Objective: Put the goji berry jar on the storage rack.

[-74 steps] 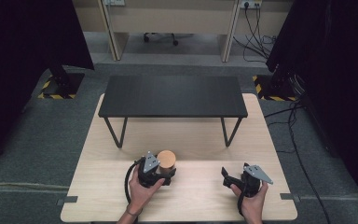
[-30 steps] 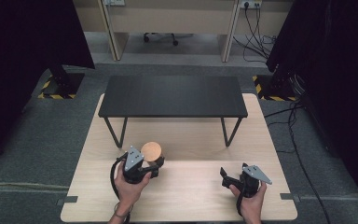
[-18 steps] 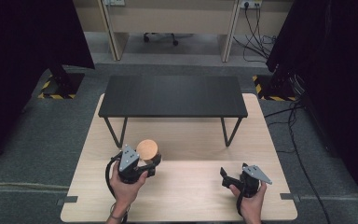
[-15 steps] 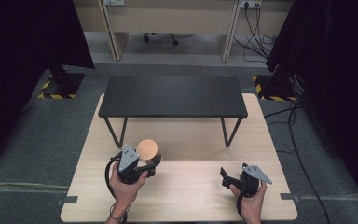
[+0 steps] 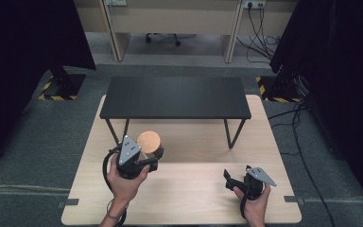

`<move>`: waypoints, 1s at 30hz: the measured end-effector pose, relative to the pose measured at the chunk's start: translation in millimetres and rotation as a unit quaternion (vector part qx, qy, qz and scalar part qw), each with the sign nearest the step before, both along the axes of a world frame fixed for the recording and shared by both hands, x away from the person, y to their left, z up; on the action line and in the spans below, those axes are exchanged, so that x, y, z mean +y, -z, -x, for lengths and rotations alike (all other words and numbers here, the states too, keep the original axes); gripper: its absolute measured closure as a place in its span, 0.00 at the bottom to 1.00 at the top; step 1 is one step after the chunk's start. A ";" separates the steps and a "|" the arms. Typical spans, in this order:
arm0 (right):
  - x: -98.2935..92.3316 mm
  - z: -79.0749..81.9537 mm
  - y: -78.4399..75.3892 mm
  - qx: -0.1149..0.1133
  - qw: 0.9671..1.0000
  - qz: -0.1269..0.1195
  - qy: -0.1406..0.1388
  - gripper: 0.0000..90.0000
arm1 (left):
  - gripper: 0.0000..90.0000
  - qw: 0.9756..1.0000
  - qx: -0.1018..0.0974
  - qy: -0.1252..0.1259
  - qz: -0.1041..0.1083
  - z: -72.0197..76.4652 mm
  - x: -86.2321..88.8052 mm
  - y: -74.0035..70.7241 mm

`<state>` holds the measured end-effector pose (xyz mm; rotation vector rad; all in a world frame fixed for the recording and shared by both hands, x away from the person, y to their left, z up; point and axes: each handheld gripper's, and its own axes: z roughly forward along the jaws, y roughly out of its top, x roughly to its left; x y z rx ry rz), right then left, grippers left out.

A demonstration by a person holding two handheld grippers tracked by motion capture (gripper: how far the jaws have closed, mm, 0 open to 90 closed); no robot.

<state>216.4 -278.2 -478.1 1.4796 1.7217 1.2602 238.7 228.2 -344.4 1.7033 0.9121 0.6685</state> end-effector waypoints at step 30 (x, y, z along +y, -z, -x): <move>-3.7 -1.2 0.2 0.005 1.000 -0.012 0.000 0.03 | 0.28 0.999 -0.017 -0.035 -0.022 -32.5 -14.0 -75.2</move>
